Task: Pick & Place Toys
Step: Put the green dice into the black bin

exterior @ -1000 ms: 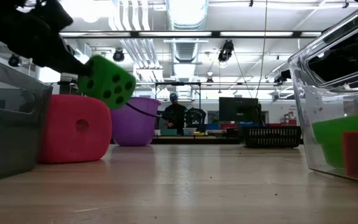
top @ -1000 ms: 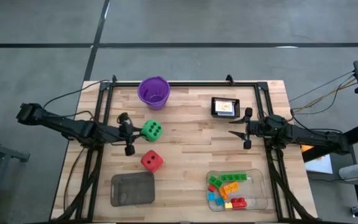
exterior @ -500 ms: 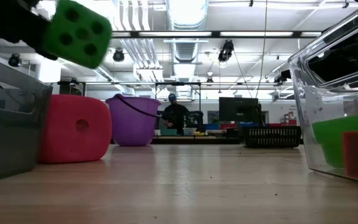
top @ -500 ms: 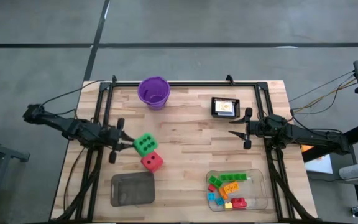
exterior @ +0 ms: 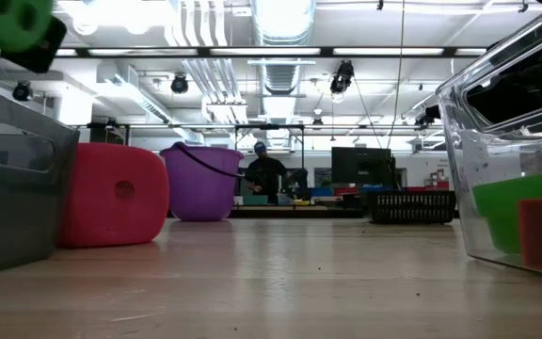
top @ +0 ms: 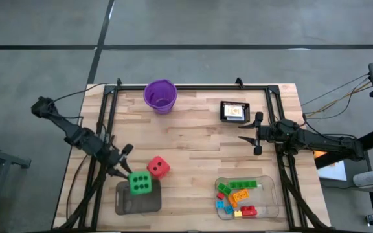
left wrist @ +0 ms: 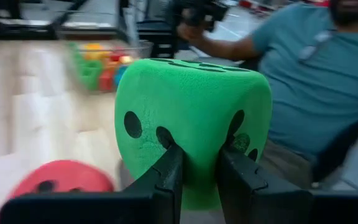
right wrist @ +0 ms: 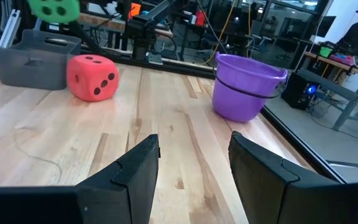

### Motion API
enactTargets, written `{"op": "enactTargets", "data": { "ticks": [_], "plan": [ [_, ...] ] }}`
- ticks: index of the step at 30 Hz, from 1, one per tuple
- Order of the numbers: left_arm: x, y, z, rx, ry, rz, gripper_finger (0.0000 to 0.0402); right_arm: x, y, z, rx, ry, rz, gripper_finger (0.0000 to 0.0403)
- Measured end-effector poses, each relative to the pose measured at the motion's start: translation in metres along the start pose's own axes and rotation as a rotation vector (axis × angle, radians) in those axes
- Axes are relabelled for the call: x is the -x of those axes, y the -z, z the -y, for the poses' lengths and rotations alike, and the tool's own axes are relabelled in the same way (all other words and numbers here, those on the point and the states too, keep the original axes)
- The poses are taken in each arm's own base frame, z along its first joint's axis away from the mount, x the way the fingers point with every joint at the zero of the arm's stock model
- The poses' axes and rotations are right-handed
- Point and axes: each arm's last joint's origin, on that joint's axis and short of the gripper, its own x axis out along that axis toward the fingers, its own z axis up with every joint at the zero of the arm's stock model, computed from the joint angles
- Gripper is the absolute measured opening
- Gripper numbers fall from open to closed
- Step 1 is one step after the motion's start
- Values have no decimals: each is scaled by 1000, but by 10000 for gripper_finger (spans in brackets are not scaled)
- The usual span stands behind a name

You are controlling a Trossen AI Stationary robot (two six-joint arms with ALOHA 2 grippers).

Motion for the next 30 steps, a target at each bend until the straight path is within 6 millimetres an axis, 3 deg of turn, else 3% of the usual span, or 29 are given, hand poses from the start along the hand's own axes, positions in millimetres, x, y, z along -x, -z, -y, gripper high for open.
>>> {"op": "enactTargets", "data": {
  "ticks": [15, 30],
  "plan": [
    [-38, 20, 14, 76, -20, -197, 71, 0, 0, 0, 0, 0, 0, 191],
    [-49, 26, 13, 77, -54, -237, 73, 0, 0, 0, 0, 0, 0, 191]
  ]
}}
